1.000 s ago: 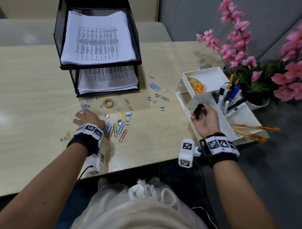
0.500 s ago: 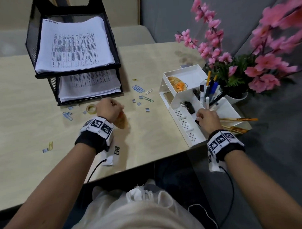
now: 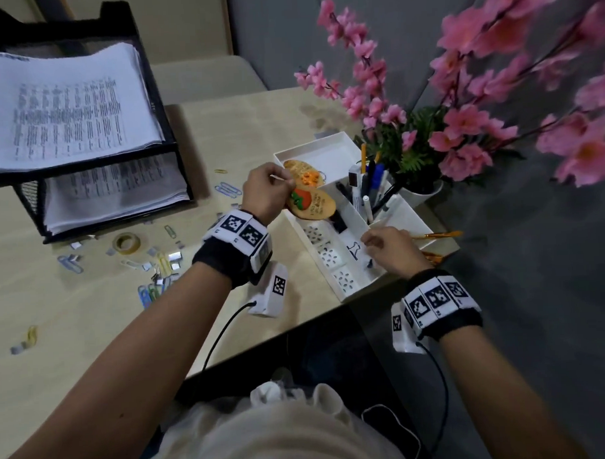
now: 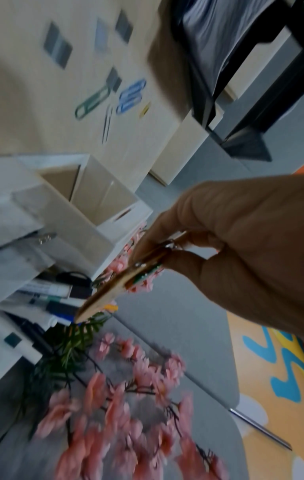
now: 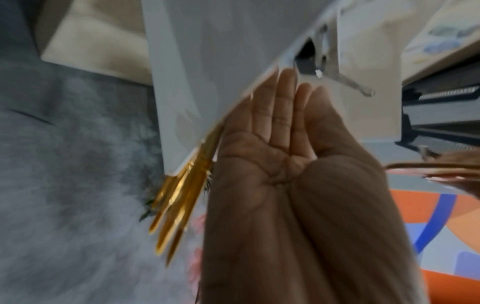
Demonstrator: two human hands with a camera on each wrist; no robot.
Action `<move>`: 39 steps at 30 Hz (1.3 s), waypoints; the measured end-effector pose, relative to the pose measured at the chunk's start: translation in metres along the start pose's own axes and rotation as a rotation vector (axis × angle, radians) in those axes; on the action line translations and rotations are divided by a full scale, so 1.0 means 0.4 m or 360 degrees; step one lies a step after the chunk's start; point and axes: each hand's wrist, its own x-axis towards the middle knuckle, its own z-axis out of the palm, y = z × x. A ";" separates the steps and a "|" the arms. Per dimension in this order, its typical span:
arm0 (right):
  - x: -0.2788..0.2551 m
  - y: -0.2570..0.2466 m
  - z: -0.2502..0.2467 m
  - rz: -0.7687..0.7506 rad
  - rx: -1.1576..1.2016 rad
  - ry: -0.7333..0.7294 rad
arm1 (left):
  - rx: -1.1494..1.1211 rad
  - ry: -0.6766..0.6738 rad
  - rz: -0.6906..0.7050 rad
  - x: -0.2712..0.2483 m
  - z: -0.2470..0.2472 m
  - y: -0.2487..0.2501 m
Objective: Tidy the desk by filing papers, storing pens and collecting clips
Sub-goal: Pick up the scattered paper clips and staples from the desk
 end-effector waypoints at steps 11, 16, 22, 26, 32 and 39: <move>0.087 -0.224 -0.107 -0.0093 0.1325 0.0535 | -0.0008 0.0061 0.0217 0.038 0.104 0.084; 0.188 -0.297 -0.185 -0.0382 0.0697 0.0744 | 0.1060 -0.0104 0.0254 0.084 0.067 0.068; 0.291 -0.301 -0.153 -0.0530 -0.0120 0.0155 | 0.1957 -0.0249 0.0453 0.093 0.100 0.043; 0.321 -0.296 -0.139 -0.0355 -0.0488 -0.0016 | 0.1938 -0.0333 0.0505 0.111 0.099 0.057; 0.339 -0.270 -0.119 -0.0258 -0.0657 0.0055 | 0.1881 -0.0343 0.0526 0.106 0.098 0.034; 0.332 -0.259 -0.125 -0.0319 -0.0715 0.0115 | 0.1591 -0.0310 0.0585 0.108 0.086 0.013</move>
